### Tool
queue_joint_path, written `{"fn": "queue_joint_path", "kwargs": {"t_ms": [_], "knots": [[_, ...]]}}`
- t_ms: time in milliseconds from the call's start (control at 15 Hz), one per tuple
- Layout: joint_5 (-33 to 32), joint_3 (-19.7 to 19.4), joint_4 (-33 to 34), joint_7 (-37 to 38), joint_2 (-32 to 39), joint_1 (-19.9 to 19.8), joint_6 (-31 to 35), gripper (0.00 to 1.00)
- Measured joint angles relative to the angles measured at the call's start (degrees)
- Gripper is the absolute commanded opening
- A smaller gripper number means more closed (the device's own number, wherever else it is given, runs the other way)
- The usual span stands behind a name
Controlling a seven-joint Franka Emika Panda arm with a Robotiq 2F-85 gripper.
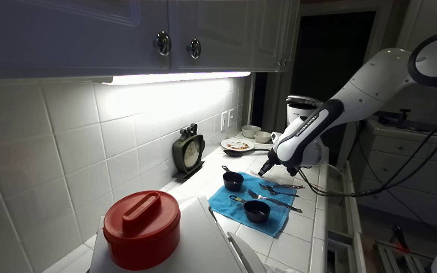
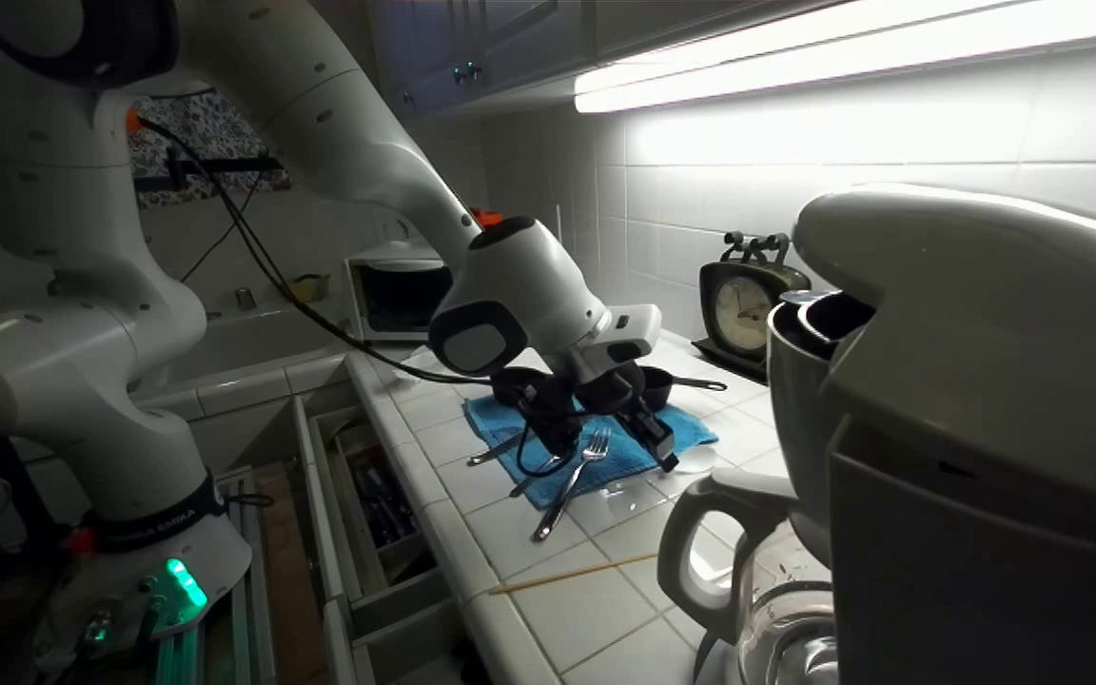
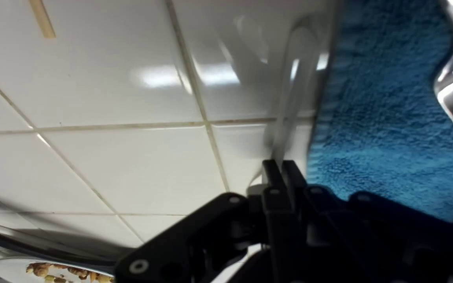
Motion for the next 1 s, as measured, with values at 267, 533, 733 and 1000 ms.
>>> {"fn": "queue_joint_path", "kwargs": {"t_ms": [267, 533, 733, 1000], "knots": [[0.0, 3.4, -0.2, 0.0, -0.5, -2.1, 0.6, 0.06], [0.0, 8.6, -1.5, -0.6, -1.9, -5.5, 1.0, 0.07], [0.0, 10.8, -2.5, -1.0, -2.9, -7.2, 1.1, 0.39], [0.0, 10.8, -3.4, -1.2, -3.3, -8.9, 1.2, 0.67]]}}
